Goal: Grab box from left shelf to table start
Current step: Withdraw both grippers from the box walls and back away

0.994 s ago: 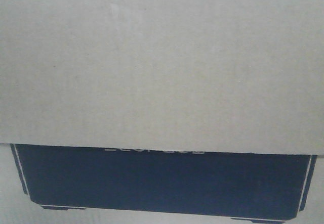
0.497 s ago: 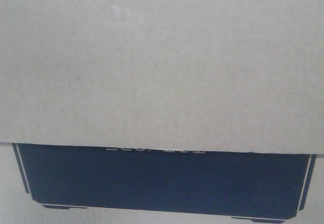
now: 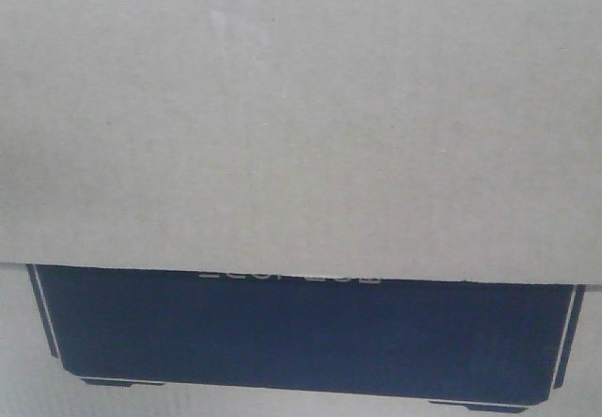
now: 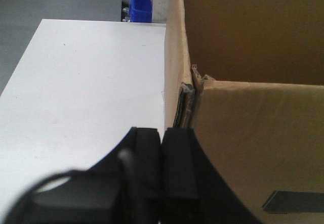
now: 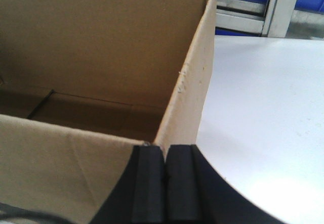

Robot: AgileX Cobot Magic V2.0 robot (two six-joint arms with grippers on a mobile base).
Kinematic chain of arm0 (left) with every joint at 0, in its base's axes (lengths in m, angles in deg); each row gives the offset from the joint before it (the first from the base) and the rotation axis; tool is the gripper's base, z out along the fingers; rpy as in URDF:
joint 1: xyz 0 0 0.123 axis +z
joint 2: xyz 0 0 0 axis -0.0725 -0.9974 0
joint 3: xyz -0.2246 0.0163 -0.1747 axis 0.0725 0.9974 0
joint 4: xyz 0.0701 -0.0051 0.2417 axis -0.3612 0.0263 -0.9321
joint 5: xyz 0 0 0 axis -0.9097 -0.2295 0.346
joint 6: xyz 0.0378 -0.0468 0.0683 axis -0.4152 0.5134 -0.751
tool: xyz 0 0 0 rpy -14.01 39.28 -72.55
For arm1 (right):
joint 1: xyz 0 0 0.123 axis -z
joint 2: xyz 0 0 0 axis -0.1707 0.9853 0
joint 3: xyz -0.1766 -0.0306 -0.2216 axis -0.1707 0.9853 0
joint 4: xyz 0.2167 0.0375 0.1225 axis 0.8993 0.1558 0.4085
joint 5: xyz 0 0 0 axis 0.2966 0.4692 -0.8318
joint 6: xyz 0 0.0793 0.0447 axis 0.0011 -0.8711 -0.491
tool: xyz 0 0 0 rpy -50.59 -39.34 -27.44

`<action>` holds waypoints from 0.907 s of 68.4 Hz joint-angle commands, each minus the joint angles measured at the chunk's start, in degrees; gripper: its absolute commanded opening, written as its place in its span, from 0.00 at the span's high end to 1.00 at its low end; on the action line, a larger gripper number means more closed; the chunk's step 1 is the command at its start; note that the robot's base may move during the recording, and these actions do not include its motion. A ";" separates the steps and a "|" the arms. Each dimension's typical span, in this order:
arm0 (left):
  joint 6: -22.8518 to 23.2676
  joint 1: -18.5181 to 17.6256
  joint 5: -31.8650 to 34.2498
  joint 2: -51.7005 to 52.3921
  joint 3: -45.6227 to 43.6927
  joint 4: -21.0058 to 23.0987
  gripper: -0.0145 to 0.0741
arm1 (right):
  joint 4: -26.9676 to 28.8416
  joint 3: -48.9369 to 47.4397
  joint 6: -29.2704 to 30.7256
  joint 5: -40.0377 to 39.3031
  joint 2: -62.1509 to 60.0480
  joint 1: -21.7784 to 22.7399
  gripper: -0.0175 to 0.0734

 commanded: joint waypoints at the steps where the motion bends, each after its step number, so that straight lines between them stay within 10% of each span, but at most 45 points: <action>1: 0.04 -0.19 7.19 0.50 0.32 0.08 0.95 | -0.27 0.99 0.77 -7.98 -1.12 0.21 0.75; 62: 0.04 0.06 7.72 1.35 2.02 0.08 0.95 | -0.27 1.92 0.72 -7.11 -1.61 0.21 0.75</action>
